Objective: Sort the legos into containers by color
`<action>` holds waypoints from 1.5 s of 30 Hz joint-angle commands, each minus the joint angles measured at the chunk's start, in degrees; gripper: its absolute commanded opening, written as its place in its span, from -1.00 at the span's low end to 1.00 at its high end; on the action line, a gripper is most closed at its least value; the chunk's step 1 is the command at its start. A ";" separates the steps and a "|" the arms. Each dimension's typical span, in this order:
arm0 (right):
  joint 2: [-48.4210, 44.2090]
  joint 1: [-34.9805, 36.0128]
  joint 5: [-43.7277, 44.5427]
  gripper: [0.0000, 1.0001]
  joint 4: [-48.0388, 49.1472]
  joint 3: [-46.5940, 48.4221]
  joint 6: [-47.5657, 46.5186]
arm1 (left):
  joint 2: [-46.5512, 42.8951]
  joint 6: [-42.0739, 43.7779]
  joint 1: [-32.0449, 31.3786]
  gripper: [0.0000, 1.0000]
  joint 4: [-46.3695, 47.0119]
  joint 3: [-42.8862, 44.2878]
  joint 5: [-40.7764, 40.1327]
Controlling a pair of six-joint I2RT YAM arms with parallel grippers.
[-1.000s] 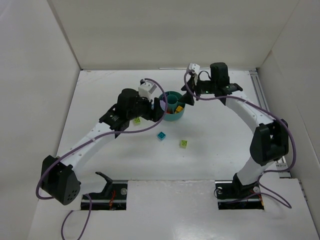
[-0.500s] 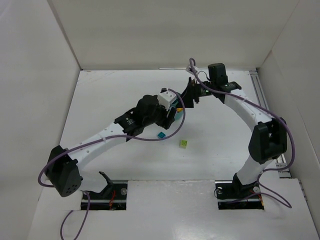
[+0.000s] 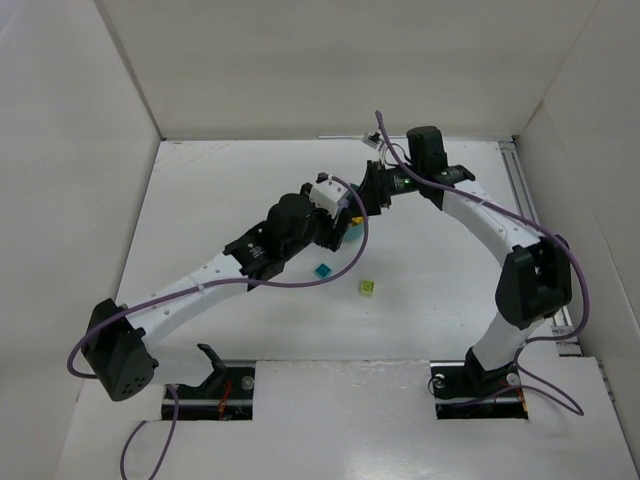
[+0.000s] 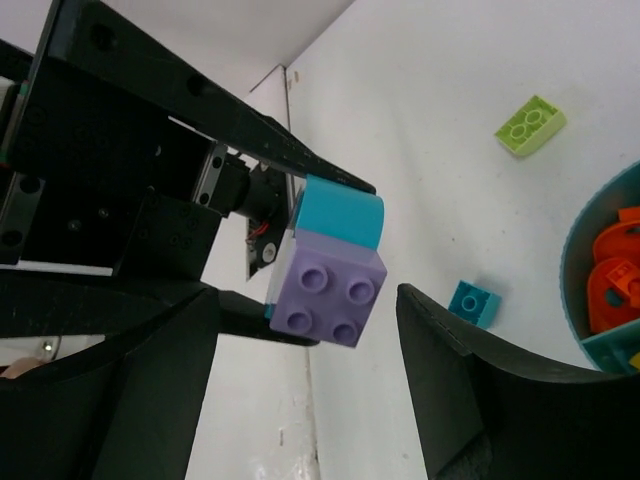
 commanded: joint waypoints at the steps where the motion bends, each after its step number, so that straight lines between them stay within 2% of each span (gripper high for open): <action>1: 0.20 1.24 -1.52 0.50 5.82 2.29 4.56 | -1.50 1.20 -1.14 -0.98 3.52 0.36 -0.52; 5: 0.20 1.24 -0.90 0.35 6.35 2.29 5.61 | -1.50 0.67 -1.67 -0.98 3.52 -0.17 -1.05; 8: 0.20 1.24 -0.90 0.07 7.05 2.82 6.23 | -1.50 0.67 -1.67 -0.98 4.67 -0.17 -1.75; 9: 0.20 1.24 -0.90 -0.19 7.05 2.82 6.23 | -1.50 0.67 -1.67 -0.98 5.27 -0.78 -2.36; 12: 0.20 1.24 -0.90 -0.39 7.57 2.82 6.23 | -1.50 0.67 -1.67 -0.98 5.81 -0.78 -2.37; 20: 0.20 -4.46 0.50 -0.66 9.42 3.35 5.62 | -3.60 -3.19 -1.67 -1.00 5.28 -4.55 -2.89; 23: 0.73 -6.40 1.03 -0.66 9.95 4.67 5.00 | -4.48 -6.62 -1.14 -1.00 5.28 -6.84 -2.29; 27: 2.92 -8.33 1.03 -0.68 10.48 7.12 4.48 | -6.32 -11.37 3.51 -1.00 4.58 -8.78 1.93; 31: 5.29 -8.34 1.03 -0.68 10.48 9.15 1.93 | -6.33 -15.32 6.93 -1.00 3.17 -9.05 1.94; 33: 7.84 -7.81 1.64 -0.68 10.48 12.57 -2.63 | -5.63 -18.65 10.62 -1.00 1.68 -7.21 0.37; 35: 9.24 -6.76 2.78 -0.68 10.48 15.54 -7.35 | -3.70 -23.14 14.39 -0.97 -0.34 -4.58 2.72; 36: 11.08 -6.76 3.40 -0.68 10.48 17.22 -10.26 | -2.91 -24.46 19.03 -0.97 -1.04 -3.52 5.08; 38: 12.93 -5.45 5.25 -0.68 8.38 22.47 -15.01 | -0.28 -28.84 24.23 -0.97 -3.41 -1.32 14.21; 39: 15.20 -5.44 5.25 -0.68 6.28 24.60 -21.73 | 0.69 -29.91 29.30 -0.97 -3.94 0.52 18.25; 40: 16.45 -4.57 9.08 -0.68 3.21 27.06 -24.67 | 1.57 -31.14 31.62 -0.97 -3.95 1.15 24.90; 41: 17.76 -3.17 10.94 -0.68 -0.38 29.86 -28.71 | 3.06 -31.93 33.56 -0.97 -3.95 1.15 27.75; 42: 20.65 -2.28 13.66 -0.68 -7.90 35.98 -37.19 | 3.60 -32.64 36.10 -0.97 -3.95 1.76 29.87; 43: 22.07 -1.14 22.91 -0.68 -11.37 38.83 -39.10 | 3.60 -32.64 36.65 -0.97 -3.95 1.77 30.50; 45: 25.14 1.92 28.16 -0.68 -19.62 46.63 -44.10 | 4.13 -32.64 36.65 -0.97 -3.95 1.77 28.58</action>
